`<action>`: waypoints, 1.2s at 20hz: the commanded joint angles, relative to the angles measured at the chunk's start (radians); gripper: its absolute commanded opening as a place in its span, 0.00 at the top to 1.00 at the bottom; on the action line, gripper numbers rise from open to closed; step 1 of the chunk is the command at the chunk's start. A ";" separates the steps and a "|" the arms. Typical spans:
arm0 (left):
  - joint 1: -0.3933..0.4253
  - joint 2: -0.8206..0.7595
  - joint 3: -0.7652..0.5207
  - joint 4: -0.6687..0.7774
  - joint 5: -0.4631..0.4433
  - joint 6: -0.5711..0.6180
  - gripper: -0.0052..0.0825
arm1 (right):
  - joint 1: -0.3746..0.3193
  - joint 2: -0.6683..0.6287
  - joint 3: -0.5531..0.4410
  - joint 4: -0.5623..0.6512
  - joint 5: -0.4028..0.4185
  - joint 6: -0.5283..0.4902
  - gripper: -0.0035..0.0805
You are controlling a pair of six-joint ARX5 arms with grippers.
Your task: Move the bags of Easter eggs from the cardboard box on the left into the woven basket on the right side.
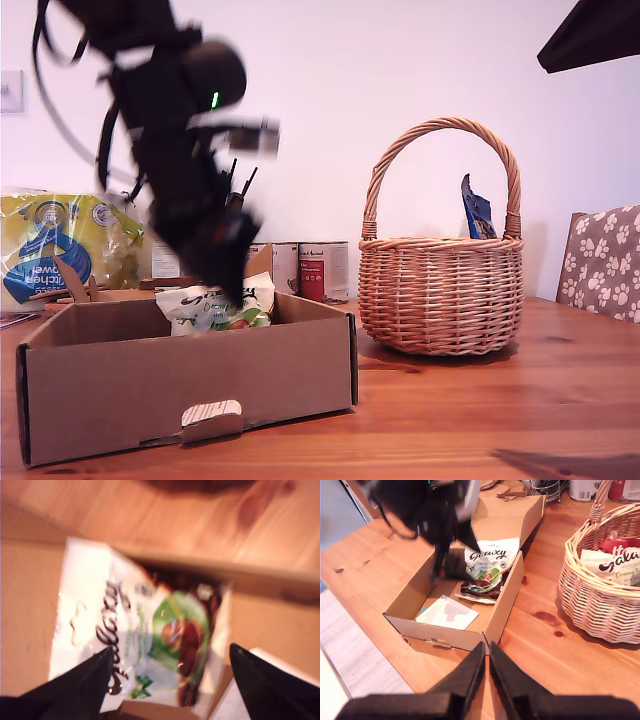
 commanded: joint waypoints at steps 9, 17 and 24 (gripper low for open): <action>0.003 0.036 -0.098 0.188 0.076 0.014 0.17 | -0.002 -0.001 -0.015 0.003 -0.001 -0.002 0.96; 0.004 0.130 -0.098 0.159 0.161 -0.028 0.17 | -0.002 -0.001 -0.015 0.003 -0.001 -0.002 0.96; 0.010 0.132 -0.098 0.101 0.184 -0.036 0.36 | -0.002 -0.001 -0.015 0.004 -0.001 -0.003 0.96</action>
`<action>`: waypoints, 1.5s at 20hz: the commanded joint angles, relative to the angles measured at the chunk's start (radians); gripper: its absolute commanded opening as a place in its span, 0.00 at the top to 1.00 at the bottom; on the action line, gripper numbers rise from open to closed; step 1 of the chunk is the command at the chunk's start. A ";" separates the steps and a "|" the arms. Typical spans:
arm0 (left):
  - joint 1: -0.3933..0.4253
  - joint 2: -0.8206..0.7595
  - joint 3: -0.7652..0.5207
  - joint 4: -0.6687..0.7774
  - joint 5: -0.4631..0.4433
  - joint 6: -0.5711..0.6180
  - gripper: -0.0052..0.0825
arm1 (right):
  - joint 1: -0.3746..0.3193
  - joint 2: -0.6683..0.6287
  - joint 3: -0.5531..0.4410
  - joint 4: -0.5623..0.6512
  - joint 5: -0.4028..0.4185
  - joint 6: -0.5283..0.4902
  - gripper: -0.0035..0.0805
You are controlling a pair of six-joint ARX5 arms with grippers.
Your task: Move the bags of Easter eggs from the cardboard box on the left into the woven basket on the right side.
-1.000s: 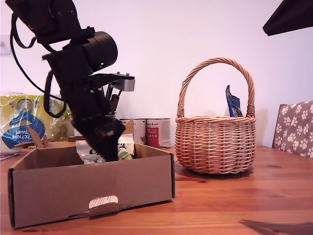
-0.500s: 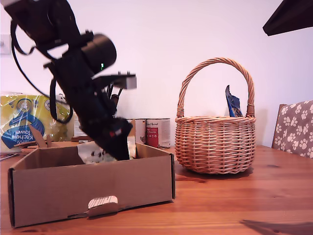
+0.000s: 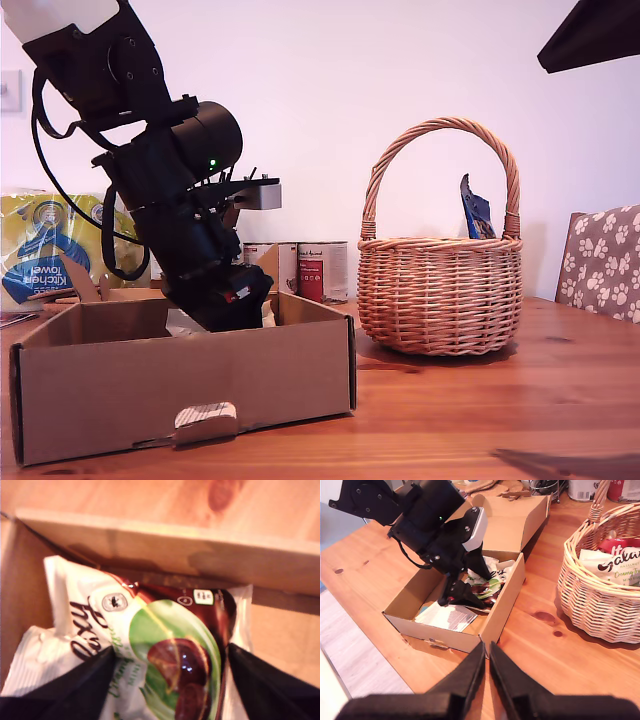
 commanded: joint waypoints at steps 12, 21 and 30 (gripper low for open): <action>0.003 -0.034 -0.035 -0.083 0.029 -0.013 0.68 | -0.002 -0.001 -0.015 0.003 -0.001 -0.003 0.96; 0.003 -0.266 -0.035 -0.050 0.040 -0.064 0.68 | -0.002 -0.001 -0.015 0.004 -0.001 -0.003 0.96; -0.021 -0.319 -0.035 0.320 0.209 -0.169 0.68 | -0.002 -0.001 -0.015 0.004 -0.001 -0.002 0.96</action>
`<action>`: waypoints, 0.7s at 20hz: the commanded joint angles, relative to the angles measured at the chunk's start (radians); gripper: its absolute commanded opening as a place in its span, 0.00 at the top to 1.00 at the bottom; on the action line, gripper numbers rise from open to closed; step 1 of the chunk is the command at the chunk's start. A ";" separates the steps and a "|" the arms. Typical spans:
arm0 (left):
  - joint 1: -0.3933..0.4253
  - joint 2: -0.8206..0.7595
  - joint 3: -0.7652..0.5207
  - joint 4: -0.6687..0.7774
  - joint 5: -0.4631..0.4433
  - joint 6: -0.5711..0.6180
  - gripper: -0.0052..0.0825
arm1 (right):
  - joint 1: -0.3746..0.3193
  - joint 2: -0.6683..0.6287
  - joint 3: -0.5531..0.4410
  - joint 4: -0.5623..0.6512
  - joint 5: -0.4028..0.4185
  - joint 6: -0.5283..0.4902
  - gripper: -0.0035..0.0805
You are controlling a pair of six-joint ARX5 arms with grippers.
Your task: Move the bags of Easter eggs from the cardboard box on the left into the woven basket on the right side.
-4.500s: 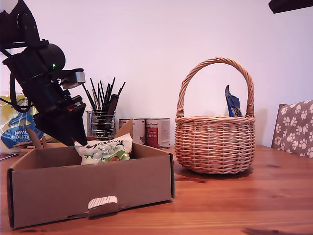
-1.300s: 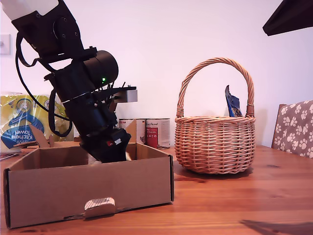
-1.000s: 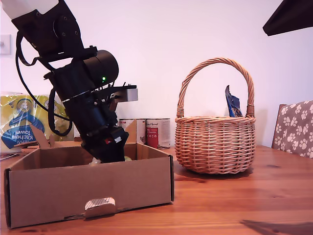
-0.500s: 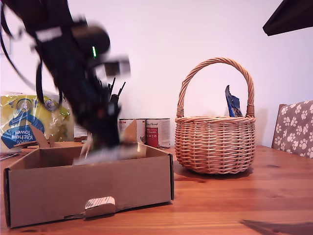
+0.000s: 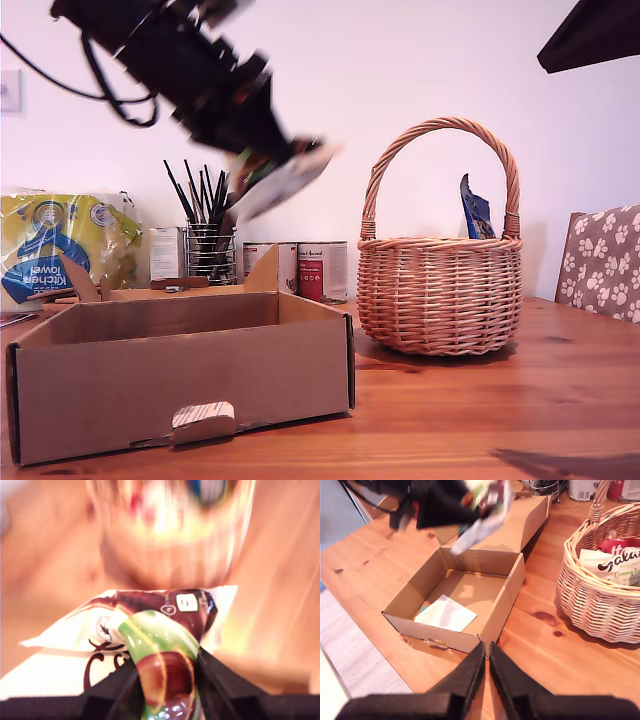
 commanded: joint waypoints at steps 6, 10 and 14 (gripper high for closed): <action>-0.087 0.095 -0.011 0.349 0.011 -0.013 0.68 | -0.002 -0.001 -0.015 0.004 -0.001 -0.002 0.96; -0.126 0.186 0.003 0.485 0.007 -0.013 0.70 | -0.002 -0.001 -0.014 0.004 -0.001 -0.002 0.96; -0.142 0.291 0.087 0.531 0.006 -0.014 0.70 | -0.002 -0.001 -0.014 0.004 -0.001 -0.002 0.96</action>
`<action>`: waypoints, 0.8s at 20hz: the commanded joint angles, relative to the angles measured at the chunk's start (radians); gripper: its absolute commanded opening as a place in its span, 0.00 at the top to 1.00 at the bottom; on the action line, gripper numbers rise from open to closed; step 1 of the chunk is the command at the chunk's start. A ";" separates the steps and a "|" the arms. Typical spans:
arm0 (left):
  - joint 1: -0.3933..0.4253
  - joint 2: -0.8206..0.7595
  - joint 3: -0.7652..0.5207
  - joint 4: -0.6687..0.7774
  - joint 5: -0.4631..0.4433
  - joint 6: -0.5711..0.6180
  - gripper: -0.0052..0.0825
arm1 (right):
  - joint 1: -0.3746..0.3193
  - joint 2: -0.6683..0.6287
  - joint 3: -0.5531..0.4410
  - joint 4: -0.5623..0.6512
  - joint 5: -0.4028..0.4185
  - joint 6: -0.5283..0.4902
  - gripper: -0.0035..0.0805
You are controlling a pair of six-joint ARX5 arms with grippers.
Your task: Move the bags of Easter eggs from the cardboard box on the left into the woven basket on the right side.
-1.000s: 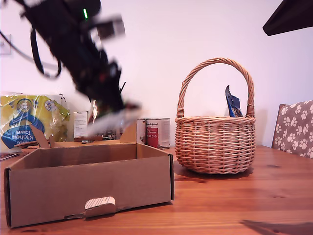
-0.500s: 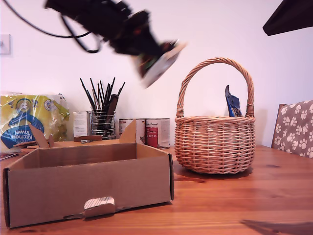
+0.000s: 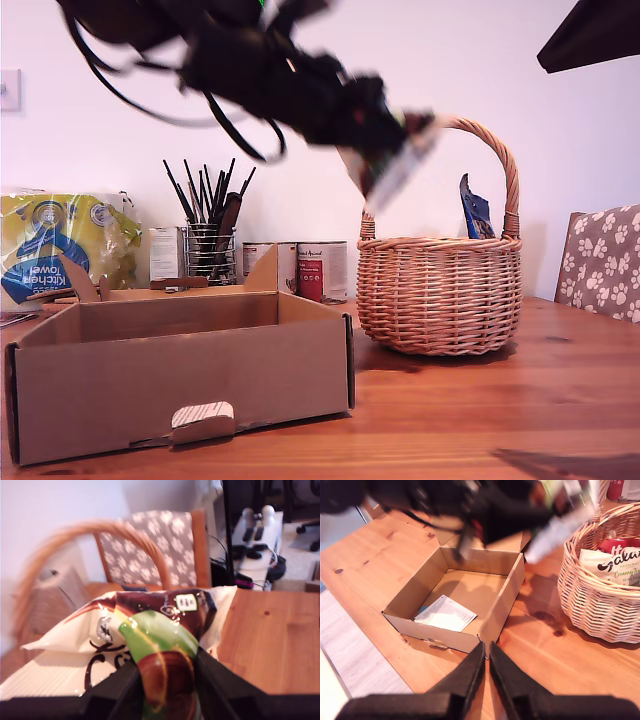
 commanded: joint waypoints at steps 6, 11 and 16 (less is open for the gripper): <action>-0.005 0.176 0.210 0.032 -0.011 -0.006 0.70 | -0.002 -0.001 -0.014 0.027 0.000 0.006 0.96; -0.012 0.264 0.285 -0.001 -0.011 -0.006 0.70 | -0.002 -0.004 0.016 0.124 0.119 0.062 0.97; -0.029 0.275 0.288 0.000 -0.010 -0.007 0.70 | -0.003 -0.005 0.077 0.125 0.271 0.051 0.97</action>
